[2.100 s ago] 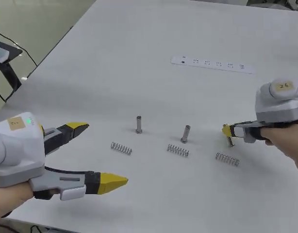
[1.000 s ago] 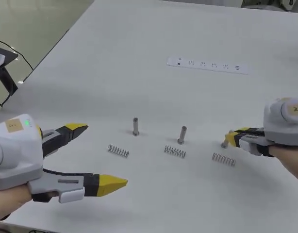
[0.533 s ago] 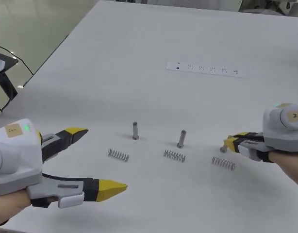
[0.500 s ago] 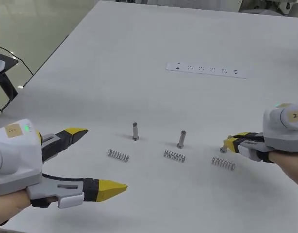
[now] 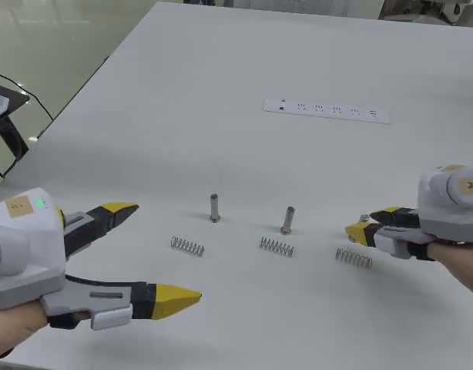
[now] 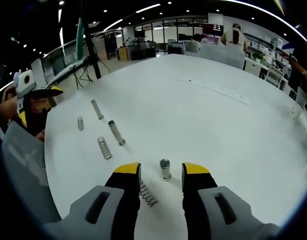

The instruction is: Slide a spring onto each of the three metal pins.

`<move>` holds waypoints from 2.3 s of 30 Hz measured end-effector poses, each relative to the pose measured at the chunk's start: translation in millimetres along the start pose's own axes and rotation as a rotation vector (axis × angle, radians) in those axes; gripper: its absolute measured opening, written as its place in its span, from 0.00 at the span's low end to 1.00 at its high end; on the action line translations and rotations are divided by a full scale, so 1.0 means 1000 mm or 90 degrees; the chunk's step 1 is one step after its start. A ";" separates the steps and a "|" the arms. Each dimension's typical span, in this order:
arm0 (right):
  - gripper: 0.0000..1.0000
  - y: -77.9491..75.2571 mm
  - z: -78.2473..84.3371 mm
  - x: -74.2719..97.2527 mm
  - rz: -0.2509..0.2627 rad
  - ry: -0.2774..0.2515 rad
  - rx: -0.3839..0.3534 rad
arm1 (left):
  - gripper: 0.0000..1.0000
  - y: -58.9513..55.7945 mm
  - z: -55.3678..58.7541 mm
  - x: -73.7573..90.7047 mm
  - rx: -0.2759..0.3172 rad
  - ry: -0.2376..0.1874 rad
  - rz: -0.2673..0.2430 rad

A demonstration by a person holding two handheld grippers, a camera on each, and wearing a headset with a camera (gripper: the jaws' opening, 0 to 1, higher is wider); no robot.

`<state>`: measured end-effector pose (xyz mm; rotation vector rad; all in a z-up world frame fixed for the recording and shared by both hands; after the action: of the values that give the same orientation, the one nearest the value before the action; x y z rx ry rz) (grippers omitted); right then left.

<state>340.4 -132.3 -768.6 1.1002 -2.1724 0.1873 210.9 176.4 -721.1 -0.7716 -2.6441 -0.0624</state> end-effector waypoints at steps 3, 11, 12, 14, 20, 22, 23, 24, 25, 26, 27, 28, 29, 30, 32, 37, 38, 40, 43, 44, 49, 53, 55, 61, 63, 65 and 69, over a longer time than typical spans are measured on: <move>0.32 0.000 0.001 0.001 -0.006 -0.002 -0.006 | 0.97 -0.001 0.000 0.000 0.000 0.000 0.001; 0.36 0.003 0.003 0.002 -0.013 -0.004 -0.003 | 0.97 -0.003 0.000 -0.001 0.004 -0.002 0.005; 0.36 0.004 0.003 0.002 -0.015 -0.004 -0.002 | 0.97 -0.003 0.000 -0.001 0.004 -0.002 0.005; 0.37 0.005 0.004 0.003 -0.017 -0.003 0.001 | 0.98 -0.003 -0.001 -0.001 0.004 -0.003 0.004; 0.38 0.006 0.007 0.008 -0.022 0.004 0.019 | 0.98 -0.001 -0.001 -0.002 0.003 -0.004 0.003; 0.39 0.006 0.008 0.009 -0.025 0.006 0.026 | 0.98 -0.002 -0.001 -0.002 0.004 -0.004 0.003; 0.40 0.007 0.008 0.009 -0.026 0.008 0.029 | 0.98 -0.002 0.000 -0.002 0.003 -0.003 0.003; 0.40 0.007 0.009 0.010 -0.026 0.012 0.033 | 0.98 -0.002 -0.001 -0.002 0.003 -0.003 0.003; 0.40 0.008 0.010 0.010 -0.026 0.014 0.036 | 0.98 -0.002 -0.001 -0.003 0.004 -0.004 0.003; 0.40 0.009 0.011 0.011 -0.029 0.017 0.042 | 0.98 -0.003 -0.001 -0.003 0.005 -0.004 0.004; 0.40 0.009 0.011 0.011 -0.031 0.019 0.044 | 0.98 -0.003 -0.001 -0.003 0.005 -0.005 0.004; 0.40 0.010 0.012 0.011 -0.032 0.021 0.046 | 0.98 -0.004 -0.001 -0.003 0.006 -0.005 0.004; 0.40 0.011 0.013 0.011 -0.034 0.025 0.052 | 0.98 -0.004 -0.001 -0.003 0.005 -0.004 0.004; 0.40 0.012 0.014 0.012 -0.038 0.028 0.057 | 0.98 -0.004 -0.001 -0.003 0.005 -0.004 0.003; 0.37 0.014 0.016 0.012 -0.044 0.031 0.064 | 0.98 -0.003 -0.001 -0.003 0.007 -0.005 0.003; 0.35 0.015 0.021 0.011 -0.058 0.048 0.068 | 0.98 -0.003 0.000 -0.002 0.010 -0.006 0.002; 0.34 0.015 0.023 0.010 -0.061 0.054 0.074 | 0.98 -0.003 0.000 -0.002 0.010 -0.006 0.002; 0.32 0.018 0.025 0.009 -0.072 0.070 0.092 | 0.98 -0.004 0.001 -0.002 0.011 -0.005 0.002; 0.29 0.020 0.027 0.006 -0.081 0.090 0.114 | 0.98 -0.003 0.002 -0.001 0.012 -0.003 0.001; 0.28 0.020 0.028 0.005 -0.080 0.097 0.122 | 0.98 -0.003 0.002 -0.001 0.014 -0.003 0.000; 0.28 0.020 0.031 0.000 -0.093 0.114 0.132 | 0.98 -0.003 0.003 0.000 0.014 -0.003 -0.001; 0.25 0.020 0.034 -0.004 -0.101 0.128 0.138 | 0.98 -0.002 0.003 0.002 0.015 -0.003 -0.004; 0.24 0.019 0.035 -0.005 -0.105 0.136 0.140 | 0.98 -0.002 0.003 0.002 0.015 -0.004 -0.005; 0.19 0.017 0.039 -0.007 -0.108 0.151 0.140 | 0.98 -0.001 0.005 0.002 0.013 0.001 -0.003; 0.19 0.017 0.040 -0.007 -0.109 0.157 0.144 | 0.98 -0.001 0.005 0.001 0.011 0.003 -0.001; 0.18 0.017 0.042 -0.008 -0.113 0.166 0.150 | 0.98 -0.001 0.005 0.000 0.010 0.005 0.000; 0.14 0.017 0.042 -0.009 -0.110 0.179 0.160 | 0.98 0.000 0.004 -0.001 0.009 0.005 0.003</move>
<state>309.9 -132.9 -803.4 1.3088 -1.8284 0.5150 209.9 176.2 -725.4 -0.7722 -2.6323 -0.0461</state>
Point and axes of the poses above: the centre of the closed fingertips' face, and the gripper's own axes: x roughly backward along the fingers, y roughly to its left, z roughly out of its underside, the point moved 6 cm from there along x, roughly backward along the fingers, and after that the axes turned 10 degrees about -z, right-handed, at the moved point
